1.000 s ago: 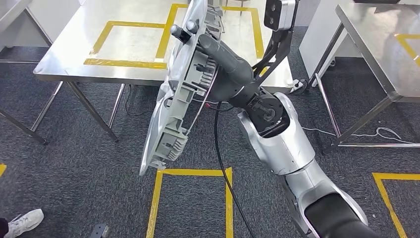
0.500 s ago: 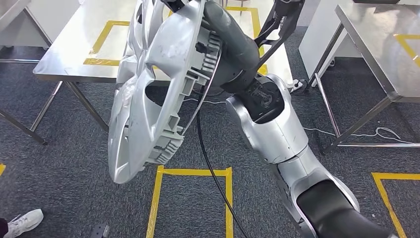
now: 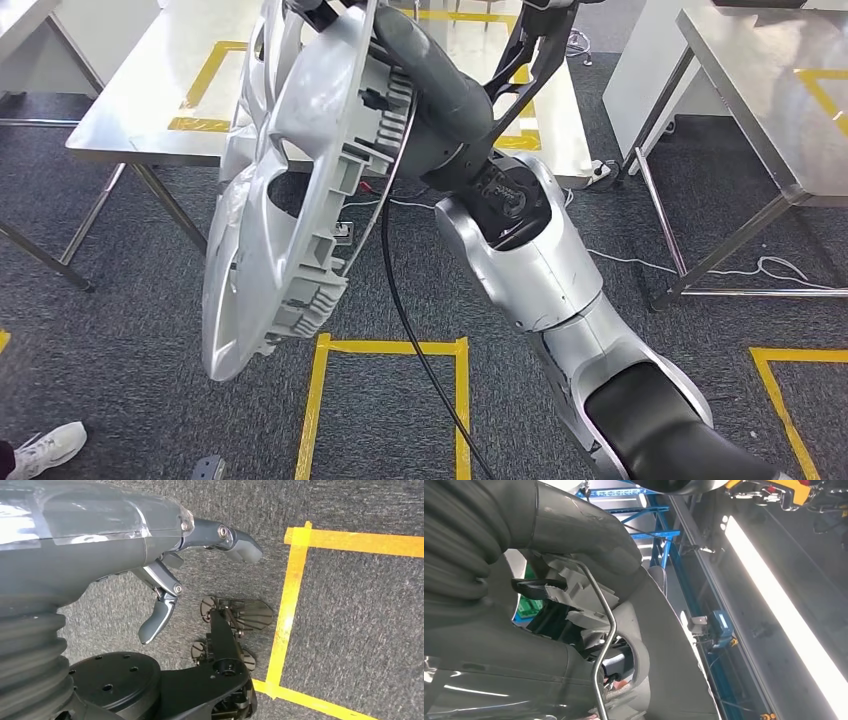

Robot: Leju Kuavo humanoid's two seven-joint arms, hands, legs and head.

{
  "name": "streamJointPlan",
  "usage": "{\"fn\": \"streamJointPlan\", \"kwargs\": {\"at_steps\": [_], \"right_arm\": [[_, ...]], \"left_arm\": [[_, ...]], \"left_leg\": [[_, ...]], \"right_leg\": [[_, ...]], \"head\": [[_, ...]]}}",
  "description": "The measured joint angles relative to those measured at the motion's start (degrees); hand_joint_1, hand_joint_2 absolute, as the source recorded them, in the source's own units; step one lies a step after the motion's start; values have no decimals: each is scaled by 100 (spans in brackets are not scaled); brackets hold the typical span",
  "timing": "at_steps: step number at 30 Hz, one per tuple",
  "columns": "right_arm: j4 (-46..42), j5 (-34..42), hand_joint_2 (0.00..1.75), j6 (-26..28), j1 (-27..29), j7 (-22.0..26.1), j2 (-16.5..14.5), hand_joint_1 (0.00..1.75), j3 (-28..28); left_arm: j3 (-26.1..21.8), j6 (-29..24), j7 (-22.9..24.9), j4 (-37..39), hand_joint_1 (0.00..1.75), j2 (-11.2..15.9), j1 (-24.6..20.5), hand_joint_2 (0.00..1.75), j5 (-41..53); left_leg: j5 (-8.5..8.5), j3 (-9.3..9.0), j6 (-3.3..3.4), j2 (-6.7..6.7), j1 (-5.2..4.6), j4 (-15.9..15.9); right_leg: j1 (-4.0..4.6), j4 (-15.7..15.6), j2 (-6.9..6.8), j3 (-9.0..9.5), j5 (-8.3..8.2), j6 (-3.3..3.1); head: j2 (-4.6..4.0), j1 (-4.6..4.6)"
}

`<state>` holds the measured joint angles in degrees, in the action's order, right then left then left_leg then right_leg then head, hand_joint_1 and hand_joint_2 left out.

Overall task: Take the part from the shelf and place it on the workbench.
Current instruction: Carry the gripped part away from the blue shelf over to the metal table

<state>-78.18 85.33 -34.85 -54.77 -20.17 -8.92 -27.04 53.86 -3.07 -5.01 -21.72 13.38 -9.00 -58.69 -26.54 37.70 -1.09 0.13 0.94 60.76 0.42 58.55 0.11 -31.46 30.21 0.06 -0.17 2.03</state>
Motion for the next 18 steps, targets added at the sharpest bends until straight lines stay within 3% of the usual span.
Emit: {"fn": "streamJointPlan", "kwargs": {"at_steps": [8,12,14,16,17,18], "right_arm": [[130,0,175,-79,3,8,-38,175,-4],[161,1,175,-104,2,23,-82,175,-11],[172,1,175,-114,-2,31,-91,175,-15],[196,0,175,-117,20,42,-86,175,-17],[211,0,175,-115,36,44,-83,175,-20],[226,0,175,-114,47,45,-82,175,-26]], "left_arm": [[-9,-40,40,43,0,-15,-11,175,-63],[-9,-24,111,57,0,-14,-28,175,-66],[-9,-21,118,68,0,-14,-39,175,-66],[-9,-20,119,81,0,-13,-42,175,-66],[-9,-17,119,89,0,-13,-40,175,-66],[-9,-13,118,96,0,-13,-38,175,-66]], "left_leg": [[0,0,0,-5,0,0],[7,-164,152,1,6,-207],[22,-297,182,17,22,-332],[-16,-368,177,25,27,-344],[-46,-403,161,23,33,-341],[-81,-443,135,20,44,-337]], "right_leg": [[0,-1,0,1,0,0],[-25,1,-4,23,38,107],[-43,507,-3,-225,248,132],[-75,1188,-2,-640,462,166],[-96,1352,-3,-781,438,184],[-119,1310,-4,-829,290,202]], "head": [[0,-1],[-1,-6],[-1,12],[0,29],[0,33],[0,36]]}}
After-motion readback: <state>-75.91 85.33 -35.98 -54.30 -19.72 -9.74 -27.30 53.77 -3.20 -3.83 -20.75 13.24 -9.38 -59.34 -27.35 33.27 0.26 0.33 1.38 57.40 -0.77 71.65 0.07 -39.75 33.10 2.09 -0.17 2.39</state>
